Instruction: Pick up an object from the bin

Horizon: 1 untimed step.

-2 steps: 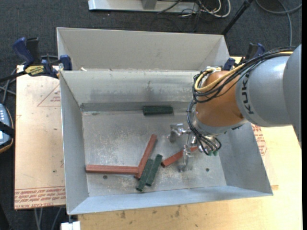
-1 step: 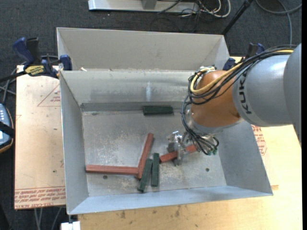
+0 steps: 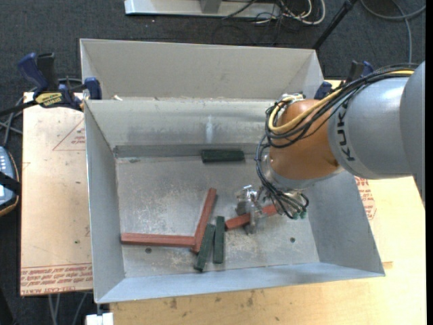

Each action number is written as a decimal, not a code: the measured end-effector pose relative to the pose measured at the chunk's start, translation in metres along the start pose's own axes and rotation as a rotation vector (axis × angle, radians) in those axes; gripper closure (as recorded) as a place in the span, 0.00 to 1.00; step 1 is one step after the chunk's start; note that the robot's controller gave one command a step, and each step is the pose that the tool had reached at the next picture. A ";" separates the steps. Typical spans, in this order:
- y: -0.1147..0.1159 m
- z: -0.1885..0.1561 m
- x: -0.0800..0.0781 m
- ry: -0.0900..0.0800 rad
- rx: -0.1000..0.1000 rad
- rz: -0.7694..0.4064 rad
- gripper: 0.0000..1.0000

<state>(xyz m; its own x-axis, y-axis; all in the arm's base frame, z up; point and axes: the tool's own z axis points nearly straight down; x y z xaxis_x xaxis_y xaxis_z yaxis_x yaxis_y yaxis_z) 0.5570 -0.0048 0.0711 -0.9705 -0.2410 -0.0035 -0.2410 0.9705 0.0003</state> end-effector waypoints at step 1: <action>0.000 -0.003 0.001 0.002 -0.001 0.000 1.00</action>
Offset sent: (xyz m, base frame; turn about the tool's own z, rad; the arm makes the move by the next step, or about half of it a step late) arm -0.0002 0.0002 0.0008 0.0000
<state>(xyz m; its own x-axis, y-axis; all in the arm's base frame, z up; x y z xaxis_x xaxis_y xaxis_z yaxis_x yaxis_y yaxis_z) 0.5560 -0.0048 0.0741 -0.9706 -0.2409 -0.0012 -0.2409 0.9706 0.0008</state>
